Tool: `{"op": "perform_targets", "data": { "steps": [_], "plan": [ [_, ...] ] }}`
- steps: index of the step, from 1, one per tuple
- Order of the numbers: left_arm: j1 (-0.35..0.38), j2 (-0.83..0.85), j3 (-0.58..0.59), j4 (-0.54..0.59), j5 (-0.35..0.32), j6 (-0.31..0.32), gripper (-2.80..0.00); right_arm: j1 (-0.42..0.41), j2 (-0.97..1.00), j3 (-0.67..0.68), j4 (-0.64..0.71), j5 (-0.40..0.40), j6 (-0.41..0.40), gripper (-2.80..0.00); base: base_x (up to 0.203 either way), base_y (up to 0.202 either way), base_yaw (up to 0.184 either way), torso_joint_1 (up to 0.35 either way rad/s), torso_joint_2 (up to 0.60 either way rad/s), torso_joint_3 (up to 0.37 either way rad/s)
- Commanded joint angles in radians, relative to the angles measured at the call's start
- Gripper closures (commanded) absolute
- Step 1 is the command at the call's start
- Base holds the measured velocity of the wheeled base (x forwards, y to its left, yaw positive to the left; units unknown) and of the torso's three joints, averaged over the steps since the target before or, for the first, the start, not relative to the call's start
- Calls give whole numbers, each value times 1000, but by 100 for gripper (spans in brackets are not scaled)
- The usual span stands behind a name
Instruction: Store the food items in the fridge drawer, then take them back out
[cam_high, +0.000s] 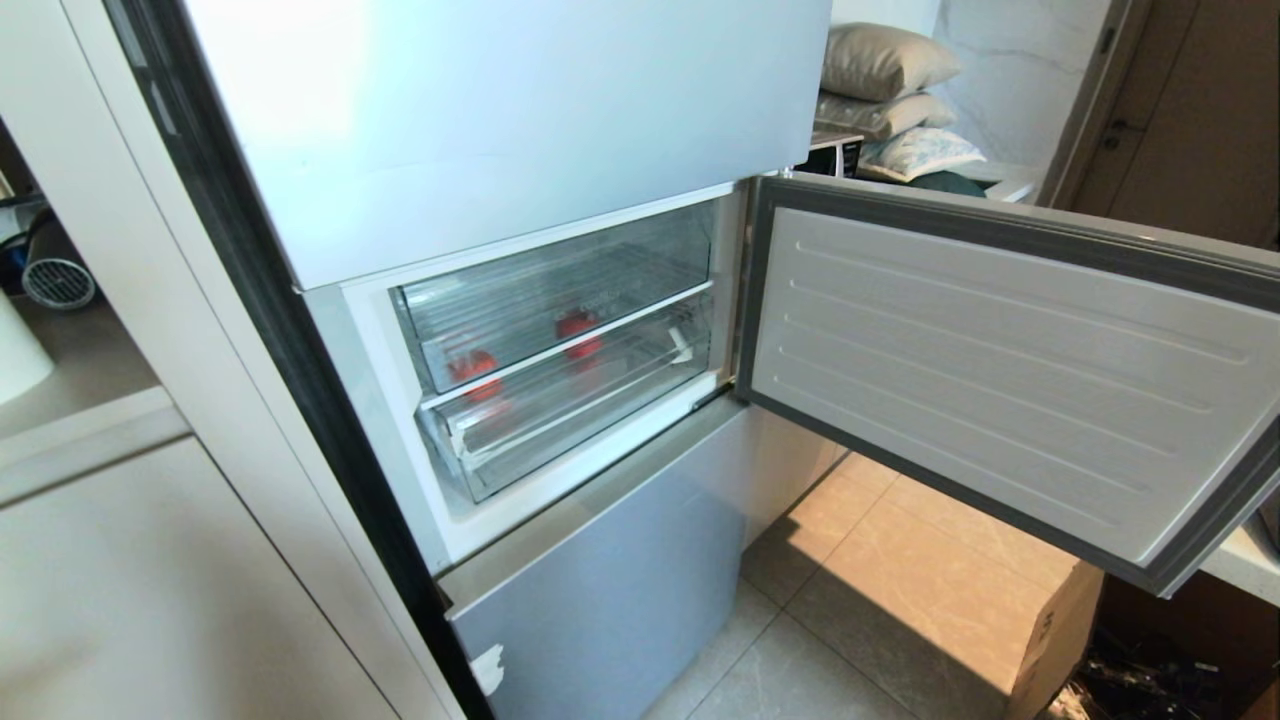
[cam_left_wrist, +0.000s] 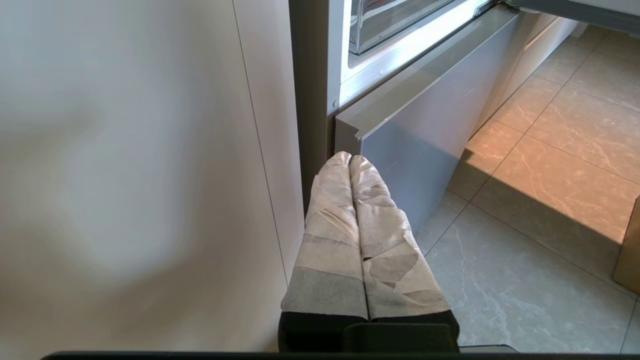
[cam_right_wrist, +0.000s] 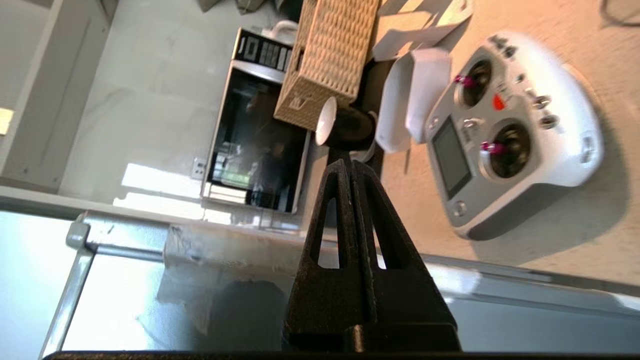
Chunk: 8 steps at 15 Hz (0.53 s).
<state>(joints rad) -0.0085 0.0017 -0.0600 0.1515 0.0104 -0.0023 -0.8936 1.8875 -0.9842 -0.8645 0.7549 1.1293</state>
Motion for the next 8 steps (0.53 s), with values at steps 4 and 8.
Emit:
{"op": "perform_targets", "data": {
  "steps": [4, 8],
  "plan": [
    [1, 0, 0, 1, 0, -1, 0, 28, 8, -24, 19, 71, 29, 0, 0, 0, 0, 0, 0, 0],
    [1, 0, 0, 0, 0, -1, 0, 25, -123, 53, 156, 150, 22, 0, 0, 0, 0, 0, 0, 0]
  ]
}}
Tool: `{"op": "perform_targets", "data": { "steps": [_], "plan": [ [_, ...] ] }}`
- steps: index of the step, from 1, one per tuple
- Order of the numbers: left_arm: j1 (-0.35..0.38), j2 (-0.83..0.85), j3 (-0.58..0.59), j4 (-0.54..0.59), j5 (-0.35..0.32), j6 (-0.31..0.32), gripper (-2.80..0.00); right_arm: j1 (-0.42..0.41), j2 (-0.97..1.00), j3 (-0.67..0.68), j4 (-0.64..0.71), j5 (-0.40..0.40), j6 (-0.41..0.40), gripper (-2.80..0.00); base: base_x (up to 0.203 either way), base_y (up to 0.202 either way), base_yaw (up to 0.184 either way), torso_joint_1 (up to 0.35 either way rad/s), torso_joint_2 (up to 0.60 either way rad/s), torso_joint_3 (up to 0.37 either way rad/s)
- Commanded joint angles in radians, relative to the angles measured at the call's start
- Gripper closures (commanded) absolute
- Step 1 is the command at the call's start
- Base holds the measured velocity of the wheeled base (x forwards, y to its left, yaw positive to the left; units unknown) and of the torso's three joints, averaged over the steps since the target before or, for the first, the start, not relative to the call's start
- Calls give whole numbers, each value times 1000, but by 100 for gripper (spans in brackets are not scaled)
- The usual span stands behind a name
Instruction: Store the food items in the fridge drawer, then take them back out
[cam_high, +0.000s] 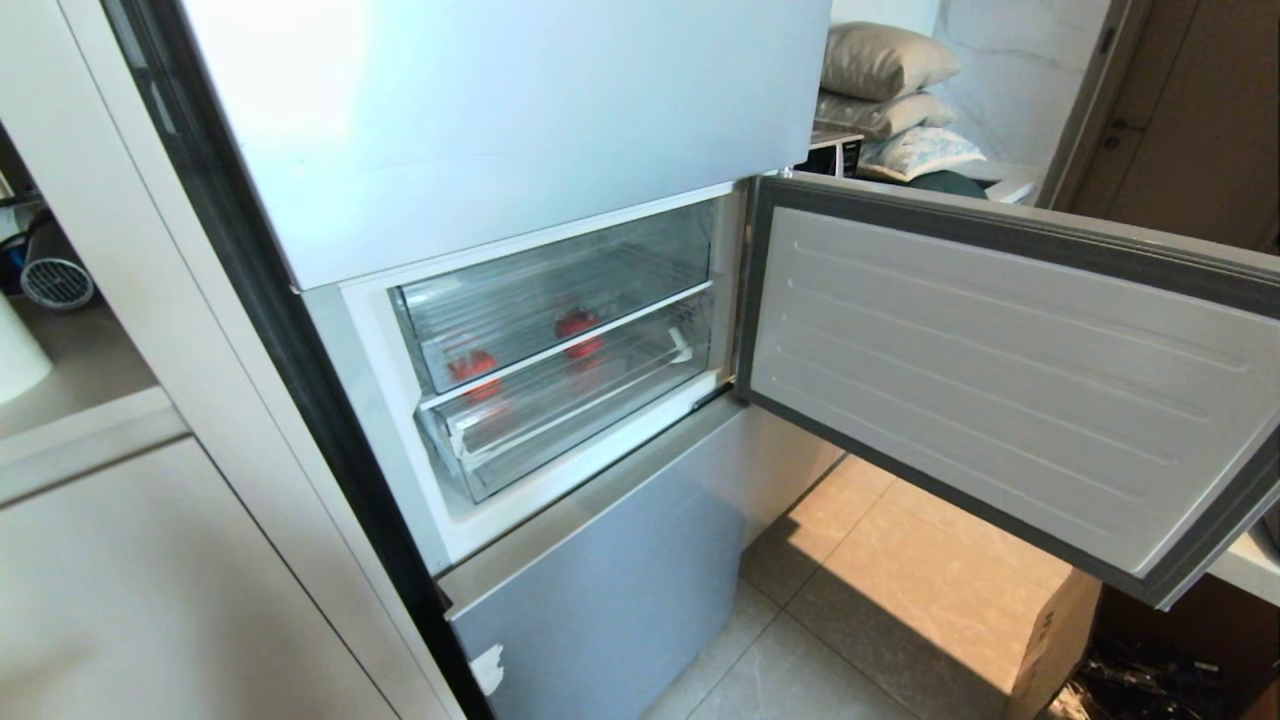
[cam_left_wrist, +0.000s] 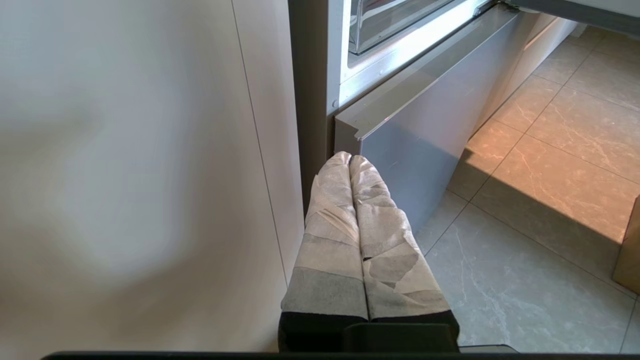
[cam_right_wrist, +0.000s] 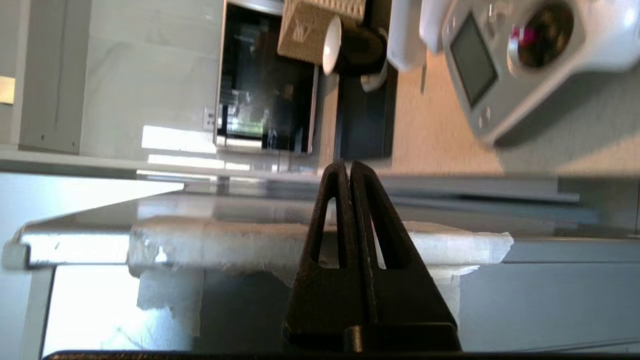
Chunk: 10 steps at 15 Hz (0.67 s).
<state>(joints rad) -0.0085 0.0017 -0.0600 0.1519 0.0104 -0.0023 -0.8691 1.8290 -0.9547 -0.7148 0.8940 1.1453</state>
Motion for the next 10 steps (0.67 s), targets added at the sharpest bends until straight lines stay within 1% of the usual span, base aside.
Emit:
{"op": "perform_targets", "data": {
  "steps": [1, 3, 5, 6, 8, 9, 10],
  "plan": [
    [-1, 0, 0, 0, 0, 0, 0, 0, -117, 74, 18, 27, 4, 0, 0, 0, 0, 0, 0, 0],
    [-1, 0, 0, 1, 0, -1, 0, -5, -238, 151, 25, 46, 4, 0, 0, 0, 0, 0, 0, 0],
    [-1, 0, 0, 0, 0, -1, 0, -29, -368, 153, 28, 57, 24, 0, 0, 0, 0, 0, 0, 0],
    [-1, 0, 0, 0, 0, -1, 0, -39, -421, 114, 29, 59, 77, 0, 0, 0, 0, 0, 0, 0],
    [-1, 0, 0, 0, 0, -1, 0, -60, -499, -4, 28, 52, 305, 0, 0, 0, 0, 0, 0, 0],
    [1, 0, 0, 1, 0, -1, 0, -77, -523, -19, 20, 23, 339, 0, 0, 0, 0, 0, 0, 0],
    [0, 0, 0, 1, 0, -1, 0, -79, -525, -3, 12, -43, 296, 0, 0, 0, 0, 0, 0, 0]
  ]
}}
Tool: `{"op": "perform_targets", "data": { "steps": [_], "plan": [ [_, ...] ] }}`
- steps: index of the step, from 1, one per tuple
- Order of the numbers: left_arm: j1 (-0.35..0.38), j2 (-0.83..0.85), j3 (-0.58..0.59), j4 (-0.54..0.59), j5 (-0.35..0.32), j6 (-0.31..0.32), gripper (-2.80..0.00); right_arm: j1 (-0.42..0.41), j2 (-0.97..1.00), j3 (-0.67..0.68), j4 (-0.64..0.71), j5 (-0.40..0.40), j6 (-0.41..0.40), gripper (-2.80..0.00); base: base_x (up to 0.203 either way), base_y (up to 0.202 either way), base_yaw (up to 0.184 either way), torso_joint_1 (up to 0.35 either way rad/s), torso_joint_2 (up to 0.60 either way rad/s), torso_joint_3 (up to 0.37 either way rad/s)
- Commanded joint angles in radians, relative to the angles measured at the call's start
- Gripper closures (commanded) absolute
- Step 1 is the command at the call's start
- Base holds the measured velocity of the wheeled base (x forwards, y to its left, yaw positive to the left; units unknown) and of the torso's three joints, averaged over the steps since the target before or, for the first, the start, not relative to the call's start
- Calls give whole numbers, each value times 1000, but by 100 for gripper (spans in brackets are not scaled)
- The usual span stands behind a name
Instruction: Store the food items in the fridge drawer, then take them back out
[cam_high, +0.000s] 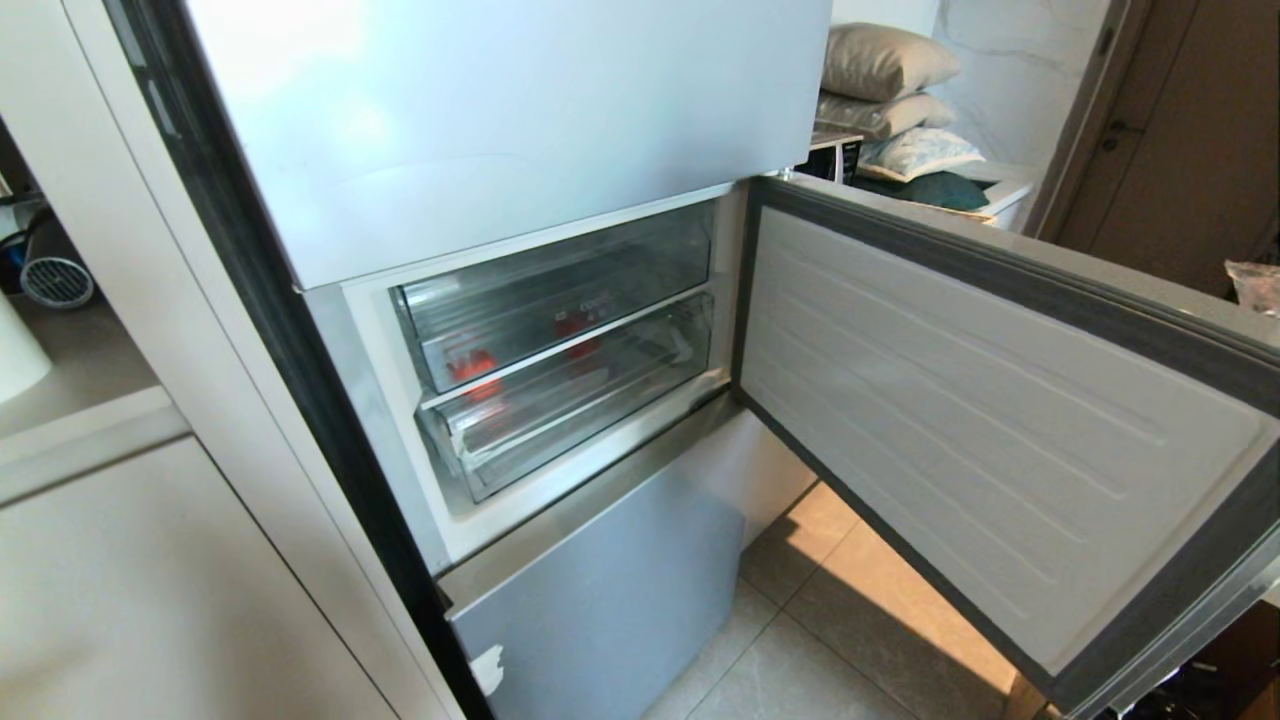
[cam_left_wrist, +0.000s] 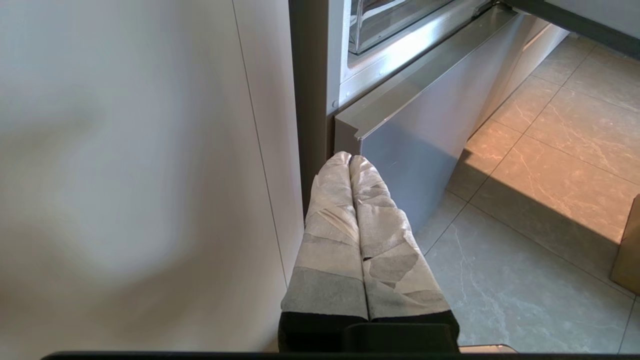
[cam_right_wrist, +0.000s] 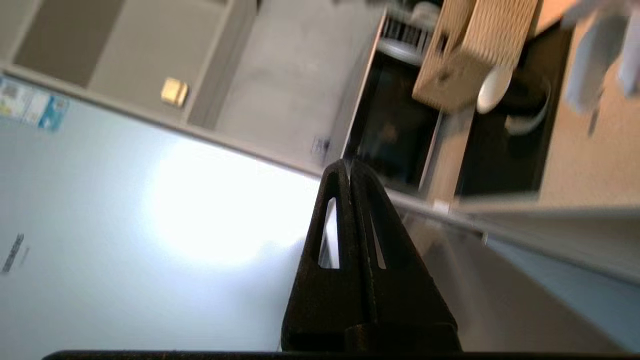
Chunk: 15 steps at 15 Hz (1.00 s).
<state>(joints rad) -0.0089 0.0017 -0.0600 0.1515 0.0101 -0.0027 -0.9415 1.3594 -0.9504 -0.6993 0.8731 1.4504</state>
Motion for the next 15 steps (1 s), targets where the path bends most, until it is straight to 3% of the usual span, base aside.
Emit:
{"op": "perform_targets", "data": {
  "steps": [1, 3, 4, 7, 9, 12, 15],
  "plan": [
    [0, 0, 0, 0, 1, 0, 0, 0, -55, 26, -8, -106, -114, 0, 0, 0, 0, 0, 0, 0],
    [0, 0, 0, 1, 1, 0, 0, 78, -54, 102, -11, -299, -329, 0, 0, 0, 0, 0, 0, 0],
    [0, 0, 0, 2, 1, 0, 0, 172, -53, 140, -15, -422, -420, 0, 0, 0, 0, 0, 0, 0],
    [0, 0, 0, 2, 1, 0, 0, 602, -53, 270, -90, -754, -637, 0, 0, 0, 0, 0, 0, 0],
    [0, 0, 0, 0, 1, 0, 0, 816, -52, 341, -132, -880, -744, 0, 0, 0, 0, 0, 0, 0],
    [1, 0, 0, 2, 1, 1, 0, 1106, -15, 376, -155, -1050, -819, 0, 0, 0, 0, 0, 0, 0],
    [0, 0, 0, 0, 1, 0, 0, 1232, 110, 370, -166, -1120, -861, 0, 0, 0, 0, 0, 0, 0]
  ]
}}
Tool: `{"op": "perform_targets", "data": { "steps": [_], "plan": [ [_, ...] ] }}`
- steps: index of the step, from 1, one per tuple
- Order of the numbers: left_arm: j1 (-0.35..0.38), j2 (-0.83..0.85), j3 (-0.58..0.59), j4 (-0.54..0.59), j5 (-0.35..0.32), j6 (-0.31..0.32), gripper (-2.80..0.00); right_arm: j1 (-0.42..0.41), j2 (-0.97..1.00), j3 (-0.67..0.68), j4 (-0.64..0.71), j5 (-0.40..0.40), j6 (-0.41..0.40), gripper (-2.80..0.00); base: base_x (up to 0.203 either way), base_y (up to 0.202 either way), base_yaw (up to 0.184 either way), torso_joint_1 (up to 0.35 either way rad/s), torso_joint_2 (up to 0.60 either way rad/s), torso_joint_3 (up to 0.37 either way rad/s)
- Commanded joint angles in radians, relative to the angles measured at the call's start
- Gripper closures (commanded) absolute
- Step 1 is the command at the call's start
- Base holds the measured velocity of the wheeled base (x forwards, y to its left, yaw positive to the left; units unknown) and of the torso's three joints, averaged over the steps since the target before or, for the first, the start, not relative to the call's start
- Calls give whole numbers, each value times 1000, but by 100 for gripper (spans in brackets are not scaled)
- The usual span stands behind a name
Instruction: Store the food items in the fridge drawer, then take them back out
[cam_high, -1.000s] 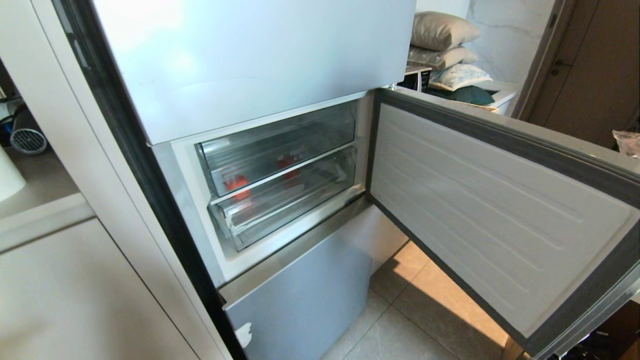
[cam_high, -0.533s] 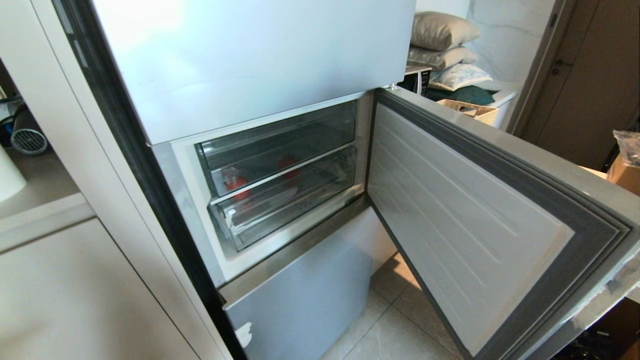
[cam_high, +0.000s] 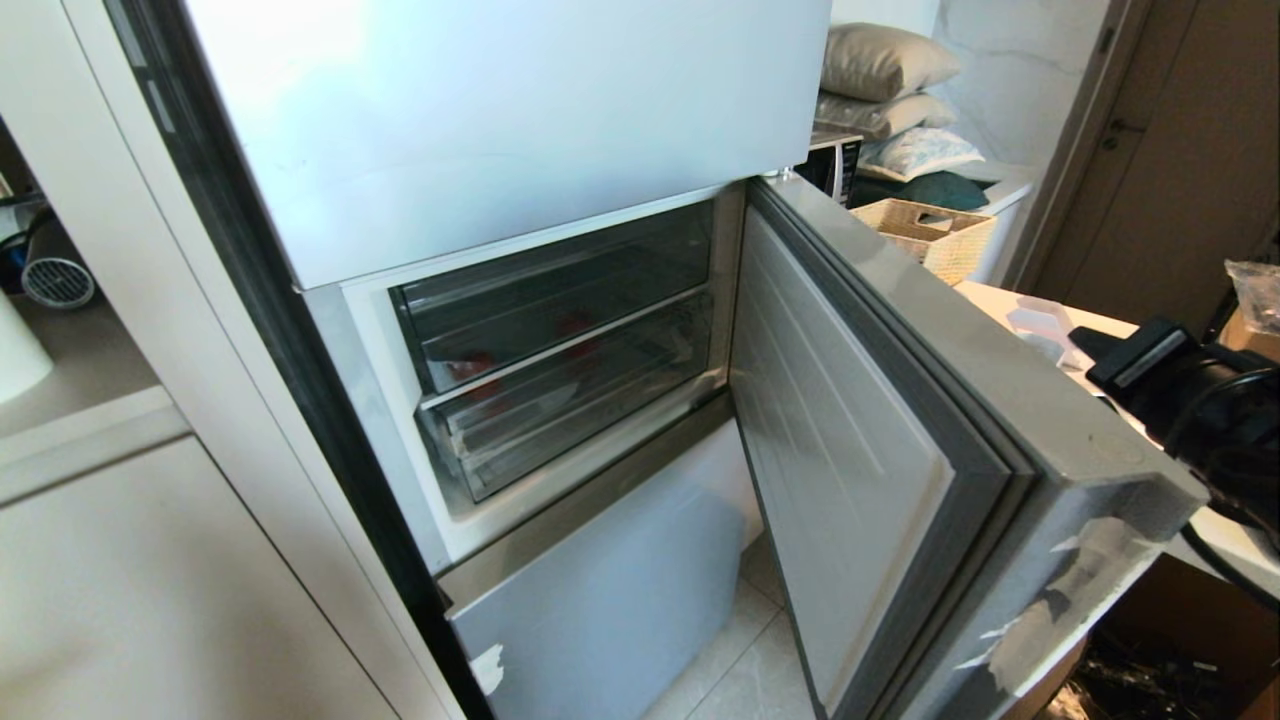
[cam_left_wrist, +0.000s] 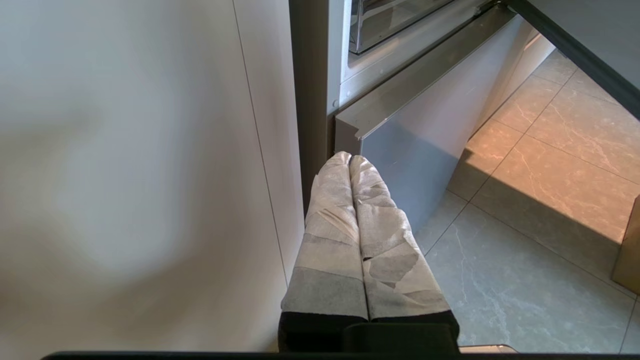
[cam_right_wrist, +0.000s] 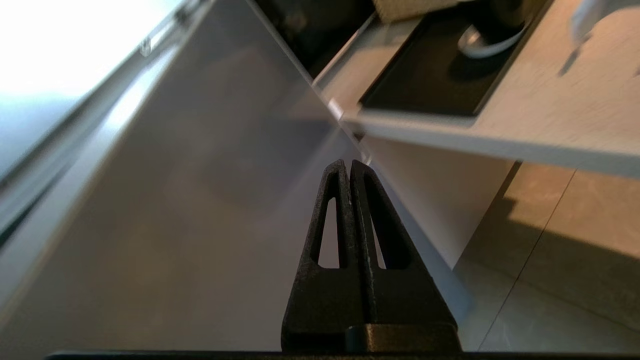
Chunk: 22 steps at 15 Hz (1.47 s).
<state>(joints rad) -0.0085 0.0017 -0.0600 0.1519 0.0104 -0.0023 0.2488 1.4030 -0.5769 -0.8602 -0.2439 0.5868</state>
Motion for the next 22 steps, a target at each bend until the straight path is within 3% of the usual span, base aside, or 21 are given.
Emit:
{"op": "perform_targets", "data": {
  "steps": [1, 4, 8, 11, 13, 14, 16, 19, 22],
  "plan": [
    [-1, 0, 0, 0, 0, -1, 0, 81, 113, -19, -8, -8, -3, 0, 0, 0, 0, 0, 0, 0],
    [0, 0, 0, 1, 0, 0, 0, 161, 258, -118, -11, -14, -17, 0, 0, 0, 0, 0, 0, 0],
    [1, 0, 0, 0, 0, -1, 0, 351, 415, -299, -8, -32, -41, 0, 0, 0, 0, 0, 0, 0],
    [-1, 0, 0, 0, 0, -1, 0, 437, 574, -471, -10, -40, -55, 0, 0, 0, 0, 0, 0, 0],
    [-1, 0, 0, 1, 0, 0, 0, 472, 677, -594, -12, -9, -70, 0, 0, 0, 0, 0, 0, 0],
    [1, 0, 0, 0, 0, -1, 0, 482, 698, -618, -19, 63, -74, 0, 0, 0, 0, 0, 0, 0],
    [0, 0, 0, 1, 0, 1, 0, 482, 687, -591, -84, 167, -76, 0, 0, 0, 0, 0, 0, 0],
    [0, 0, 0, 1, 0, 0, 0, 477, 638, -488, -160, 197, -79, 0, 0, 0, 0, 0, 0, 0],
    [-1, 0, 0, 1, 0, -1, 0, 478, 492, -251, -266, 216, -139, 0, 0, 0, 0, 0, 0, 0]
  ]
}}
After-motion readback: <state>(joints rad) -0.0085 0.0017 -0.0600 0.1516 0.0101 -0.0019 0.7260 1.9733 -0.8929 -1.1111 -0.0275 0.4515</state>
